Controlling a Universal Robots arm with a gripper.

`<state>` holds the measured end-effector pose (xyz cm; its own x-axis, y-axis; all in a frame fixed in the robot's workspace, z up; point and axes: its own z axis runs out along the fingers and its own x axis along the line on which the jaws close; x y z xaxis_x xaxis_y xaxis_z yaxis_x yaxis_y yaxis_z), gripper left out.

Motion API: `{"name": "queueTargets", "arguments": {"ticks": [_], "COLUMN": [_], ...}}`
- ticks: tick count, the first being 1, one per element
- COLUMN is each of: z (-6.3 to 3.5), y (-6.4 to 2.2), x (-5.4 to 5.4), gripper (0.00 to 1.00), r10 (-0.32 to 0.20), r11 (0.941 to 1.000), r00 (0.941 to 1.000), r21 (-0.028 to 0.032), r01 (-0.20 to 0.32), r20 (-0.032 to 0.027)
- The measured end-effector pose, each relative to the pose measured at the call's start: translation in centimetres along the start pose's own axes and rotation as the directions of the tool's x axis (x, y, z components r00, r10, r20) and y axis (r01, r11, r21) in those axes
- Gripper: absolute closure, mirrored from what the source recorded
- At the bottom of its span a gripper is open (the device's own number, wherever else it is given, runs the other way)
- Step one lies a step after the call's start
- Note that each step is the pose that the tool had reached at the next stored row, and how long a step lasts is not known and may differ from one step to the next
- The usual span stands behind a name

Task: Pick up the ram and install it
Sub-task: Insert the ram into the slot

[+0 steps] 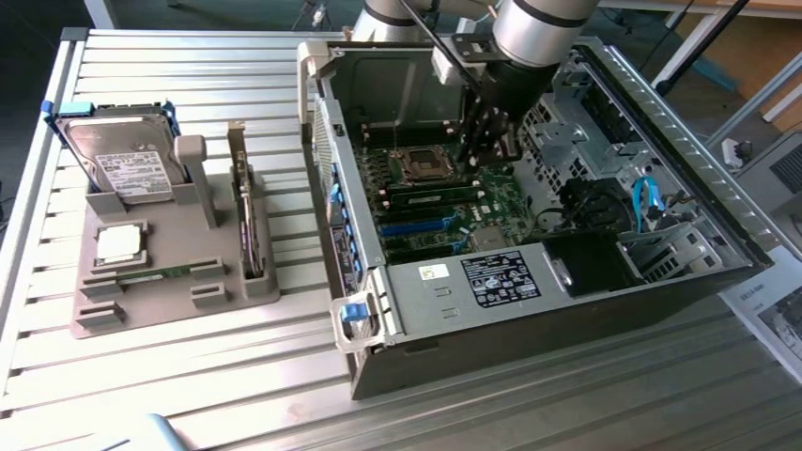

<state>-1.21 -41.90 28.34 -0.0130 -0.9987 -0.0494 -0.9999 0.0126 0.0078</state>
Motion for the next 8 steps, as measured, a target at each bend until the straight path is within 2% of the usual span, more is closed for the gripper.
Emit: {"name": "queueTargets", "arguments": {"ticks": [8], "z": [-1.11], "y": [0.01], "x": [-0.07], "gripper": [0.75], "r10": [0.000], "r11": [1.0000], "r00": [1.0000], "r21": [0.0000], "r01": [0.000], "r20": [0.0000]}}
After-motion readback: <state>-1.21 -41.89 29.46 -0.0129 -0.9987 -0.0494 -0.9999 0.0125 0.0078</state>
